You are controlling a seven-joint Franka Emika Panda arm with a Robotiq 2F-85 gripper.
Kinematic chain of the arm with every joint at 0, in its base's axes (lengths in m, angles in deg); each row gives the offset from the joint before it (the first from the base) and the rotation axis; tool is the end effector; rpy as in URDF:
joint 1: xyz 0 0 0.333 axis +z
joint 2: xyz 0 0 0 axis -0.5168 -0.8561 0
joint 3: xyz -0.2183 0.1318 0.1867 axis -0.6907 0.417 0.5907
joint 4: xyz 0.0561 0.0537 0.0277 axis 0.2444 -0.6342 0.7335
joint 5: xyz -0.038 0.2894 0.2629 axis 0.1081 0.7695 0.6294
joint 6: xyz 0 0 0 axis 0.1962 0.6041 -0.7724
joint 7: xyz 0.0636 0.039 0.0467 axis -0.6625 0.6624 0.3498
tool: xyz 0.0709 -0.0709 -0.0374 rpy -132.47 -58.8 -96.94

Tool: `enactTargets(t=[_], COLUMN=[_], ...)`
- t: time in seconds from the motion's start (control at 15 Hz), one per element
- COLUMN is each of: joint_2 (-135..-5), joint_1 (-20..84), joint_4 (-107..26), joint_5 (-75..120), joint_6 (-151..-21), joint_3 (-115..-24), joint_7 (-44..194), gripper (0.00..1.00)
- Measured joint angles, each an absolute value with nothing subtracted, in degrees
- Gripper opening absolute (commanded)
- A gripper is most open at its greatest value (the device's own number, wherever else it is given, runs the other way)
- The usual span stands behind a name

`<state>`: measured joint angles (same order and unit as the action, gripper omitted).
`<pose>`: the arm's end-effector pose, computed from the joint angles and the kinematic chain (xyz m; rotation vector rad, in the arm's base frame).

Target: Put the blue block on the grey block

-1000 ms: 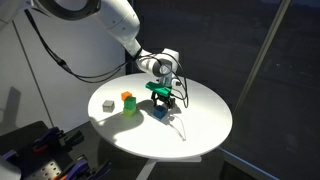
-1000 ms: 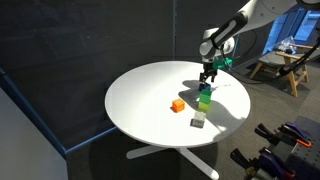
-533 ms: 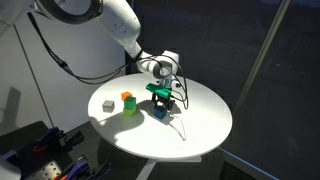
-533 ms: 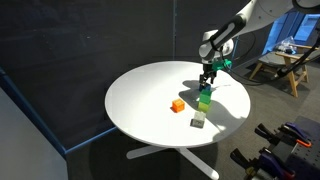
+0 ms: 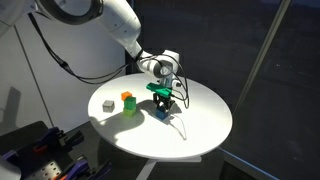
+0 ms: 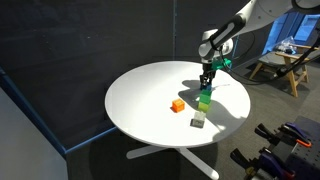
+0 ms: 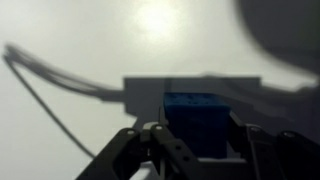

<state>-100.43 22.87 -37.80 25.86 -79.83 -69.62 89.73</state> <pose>0.6701 -0.1420 0.1531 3.1084 -0.0382 -0.2152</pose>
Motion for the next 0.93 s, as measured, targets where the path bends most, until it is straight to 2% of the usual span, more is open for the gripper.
enactTargets(t=[0.93], joint_2=[-93.1], joint_1=[23.0], joint_4=[-36.9], joint_5=[22.0], joint_6=[-67.1], joint_3=[-70.0], joint_7=[89.7], gripper=[0.31])
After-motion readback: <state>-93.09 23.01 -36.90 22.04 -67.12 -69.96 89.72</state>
